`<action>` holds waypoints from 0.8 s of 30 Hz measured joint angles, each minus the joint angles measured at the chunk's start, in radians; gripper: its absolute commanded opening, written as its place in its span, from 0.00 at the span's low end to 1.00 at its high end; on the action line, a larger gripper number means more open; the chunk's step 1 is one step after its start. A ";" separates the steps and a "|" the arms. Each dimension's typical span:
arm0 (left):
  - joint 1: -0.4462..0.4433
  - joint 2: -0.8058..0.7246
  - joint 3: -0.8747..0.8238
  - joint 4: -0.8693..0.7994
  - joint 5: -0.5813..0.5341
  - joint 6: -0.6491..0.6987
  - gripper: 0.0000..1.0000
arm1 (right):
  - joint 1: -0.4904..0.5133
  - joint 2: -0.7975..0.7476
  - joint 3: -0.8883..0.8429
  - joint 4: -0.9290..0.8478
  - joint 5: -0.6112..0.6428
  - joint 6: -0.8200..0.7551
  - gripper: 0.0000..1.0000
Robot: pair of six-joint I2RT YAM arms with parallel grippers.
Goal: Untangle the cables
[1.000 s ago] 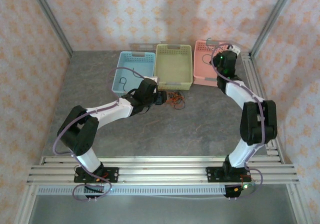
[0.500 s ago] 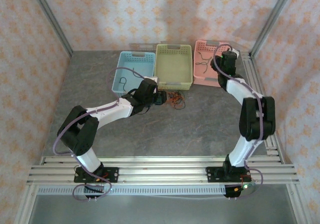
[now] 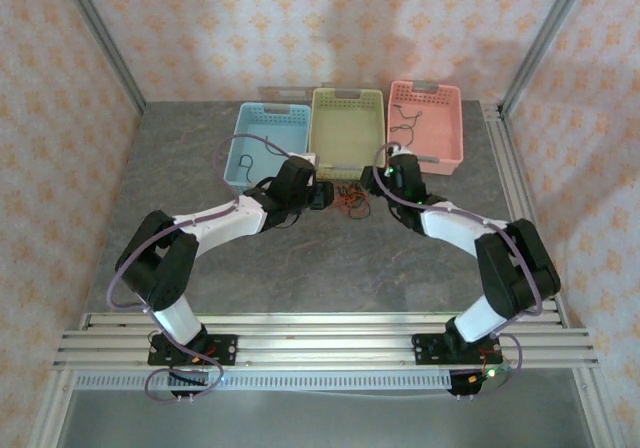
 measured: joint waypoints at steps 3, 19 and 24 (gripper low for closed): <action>0.000 0.000 0.000 0.000 0.000 0.000 0.48 | 0.015 0.057 -0.014 0.021 -0.027 -0.018 0.42; 0.000 0.006 0.003 -0.003 0.000 0.000 0.48 | 0.018 0.150 -0.014 0.068 -0.040 -0.040 0.36; 0.000 0.006 0.003 -0.003 0.000 0.000 0.48 | 0.018 0.164 -0.001 0.045 -0.035 -0.047 0.35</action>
